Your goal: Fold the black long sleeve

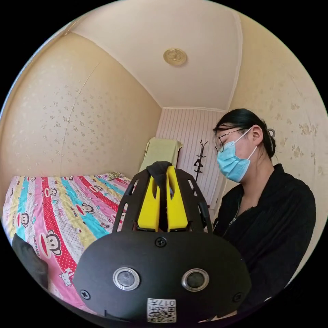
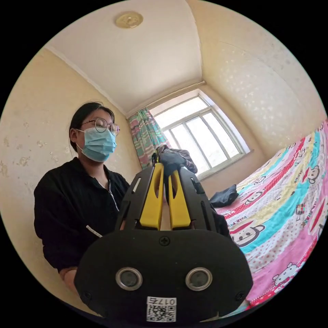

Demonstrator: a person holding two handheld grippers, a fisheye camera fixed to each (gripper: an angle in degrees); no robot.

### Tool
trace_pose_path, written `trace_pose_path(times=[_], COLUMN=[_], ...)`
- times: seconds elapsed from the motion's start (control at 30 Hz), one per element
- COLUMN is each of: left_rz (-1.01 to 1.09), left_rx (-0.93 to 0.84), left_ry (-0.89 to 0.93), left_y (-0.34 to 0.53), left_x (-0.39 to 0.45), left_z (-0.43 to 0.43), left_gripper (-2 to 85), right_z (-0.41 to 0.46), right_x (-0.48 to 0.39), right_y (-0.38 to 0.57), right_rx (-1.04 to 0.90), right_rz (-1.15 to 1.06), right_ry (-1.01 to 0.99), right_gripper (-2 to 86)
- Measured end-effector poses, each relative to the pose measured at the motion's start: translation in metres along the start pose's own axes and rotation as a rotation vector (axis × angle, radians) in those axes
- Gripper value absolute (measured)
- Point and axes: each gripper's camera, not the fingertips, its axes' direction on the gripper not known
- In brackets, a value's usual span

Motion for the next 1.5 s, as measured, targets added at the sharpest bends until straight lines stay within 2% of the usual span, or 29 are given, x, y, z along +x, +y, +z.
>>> trace_pose_path(times=[0.1, 0.17, 0.23, 0.33, 0.43, 0.5, 0.57, 0.63, 0.67, 0.77, 0.83, 0.9, 0.97, 1.07, 1.1, 1.2, 1.27, 1.33, 1.37, 1.47, 1.5], left_rz=[0.064, 0.020, -0.006, 0.018, -0.256, -0.443, -0.660, -0.698, -0.692, -0.618, -0.589, -0.666, -0.795, -0.743, -0.709, -0.552, -0.508, -0.550, -0.611, -0.764, -0.794], left_rx=[-0.023, -0.039, -0.038, -0.049, -0.042, 0.008, 0.029, -0.029, -0.116, -0.415, -0.490, -0.480, -0.397, -0.223, -0.225, -0.391, -0.521, -0.536, -0.500, -0.303, -0.290], left_ry=[-0.181, -0.388, -0.444, -0.431, -0.330, -0.291, -0.389, -0.505, -0.573, -0.597, -0.619, -0.584, -0.496, -0.364, -0.336, -0.292, -0.384, -0.547, -0.658, -0.723, -0.739], left_y=[0.005, -0.005, -0.018, -0.039, -0.027, 0.011, 0.078, 0.111, 0.129, 0.176, 0.206, 0.237, 0.267, 0.276, 0.274, 0.268, 0.279, 0.293, 0.302, 0.321, 0.326], left_x=[0.017, -0.003, -0.038, -0.128, -0.275, -0.357, -0.427, -0.446, -0.452, -0.449, -0.435, -0.426, -0.410, -0.352, -0.337, -0.259, -0.214, -0.194, -0.186, -0.167, -0.165], left_z=[-0.017, -0.012, 0.000, 0.027, 0.053, 0.066, 0.072, 0.067, 0.066, 0.071, 0.064, 0.046, 0.019, 0.004, 0.008, 0.051, 0.086, 0.094, 0.089, 0.064, 0.061], left_gripper=[0.0, 0.3, 0.5, 1.0, 2.0, 3.2, 6.3, 10.7, 13.4, 16.3, 16.1, 14.7, 13.4, 12.6, 12.5, 12.5, 13.5, 13.7, 13.7, 13.6, 13.7], right_z=[0.019, 0.040, 0.067, 0.113, 0.149, 0.158, 0.149, 0.139, 0.136, 0.155, 0.171, 0.190, 0.202, 0.215, 0.216, 0.219, 0.227, 0.234, 0.236, 0.231, 0.222], right_x=[-0.030, -0.028, -0.011, 0.058, 0.181, 0.285, 0.336, 0.358, 0.361, 0.346, 0.327, 0.302, 0.283, 0.254, 0.246, 0.238, 0.239, 0.236, 0.228, 0.191, 0.181], right_y=[-0.048, -0.080, -0.116, -0.173, -0.202, -0.182, -0.149, -0.119, -0.103, -0.053, -0.012, 0.049, 0.090, 0.131, 0.140, 0.150, 0.152, 0.145, 0.135, 0.113, 0.114], right_rx=[-0.090, -0.144, -0.209, -0.304, -0.421, -0.448, -0.398, -0.366, -0.362, -0.539, -0.659, -0.782, -0.851, -0.913, -0.899, -0.843, -0.878, -0.908, -0.904, -0.893, -0.851], right_rz=[-0.076, -0.132, -0.174, -0.203, -0.091, 0.083, 0.185, 0.246, 0.262, 0.212, 0.205, 0.216, 0.252, 0.294, 0.315, 0.344, 0.372, 0.410, 0.415, 0.366, 0.405], right_ry=[0.187, 0.263, 0.342, 0.487, 0.582, 0.669, 0.763, 0.850, 0.857, 0.810, 0.762, 0.690, 0.633, 0.656, 0.720, 0.787, 0.813, 0.791, 0.813, 0.989, 1.029], right_gripper=[1.3, 1.3, 1.4, 1.7, 2.7, 4.2, 5.4, 9.0, 11.6, 14.7, 15.3, 15.4, 15.1, 14.6, 14.5, 13.2, 10.9, 6.6, 4.3, 2.6, 2.3])
